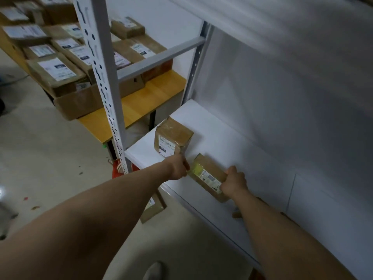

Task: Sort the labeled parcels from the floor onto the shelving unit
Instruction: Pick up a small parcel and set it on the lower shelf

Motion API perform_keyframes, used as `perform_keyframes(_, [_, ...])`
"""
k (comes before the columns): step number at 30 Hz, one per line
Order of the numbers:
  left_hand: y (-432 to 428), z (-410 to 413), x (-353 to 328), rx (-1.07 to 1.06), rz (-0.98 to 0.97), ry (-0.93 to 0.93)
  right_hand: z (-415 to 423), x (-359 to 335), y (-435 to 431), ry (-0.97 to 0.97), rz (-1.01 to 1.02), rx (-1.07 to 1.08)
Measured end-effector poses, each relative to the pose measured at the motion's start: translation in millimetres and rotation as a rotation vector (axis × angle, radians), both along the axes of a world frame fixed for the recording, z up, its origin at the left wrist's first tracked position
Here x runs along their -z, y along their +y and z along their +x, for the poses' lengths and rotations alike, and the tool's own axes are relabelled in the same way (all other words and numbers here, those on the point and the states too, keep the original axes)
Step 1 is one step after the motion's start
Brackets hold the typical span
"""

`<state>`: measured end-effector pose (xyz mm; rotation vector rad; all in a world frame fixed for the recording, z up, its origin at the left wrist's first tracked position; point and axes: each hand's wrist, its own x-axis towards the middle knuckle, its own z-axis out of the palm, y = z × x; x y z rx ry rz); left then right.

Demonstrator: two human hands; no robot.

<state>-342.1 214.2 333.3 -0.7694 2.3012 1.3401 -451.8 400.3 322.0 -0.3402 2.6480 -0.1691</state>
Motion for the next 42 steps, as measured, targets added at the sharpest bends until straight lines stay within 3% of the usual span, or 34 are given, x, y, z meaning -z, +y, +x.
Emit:
perform_keyframes(17, [25,5,-44,0.092,0.022,-0.053,13,-34,-1,0.067,0.039,-0.018])
perform_keyframes(32, [22,84,-105,0.363,-0.076,-0.039,157,-107,-24,0.082,-0.108,0.090])
perform_keyframes(42, [15,153,-89,0.482,-0.108,-0.032,229,-93,-18,-0.104,-0.231,0.224])
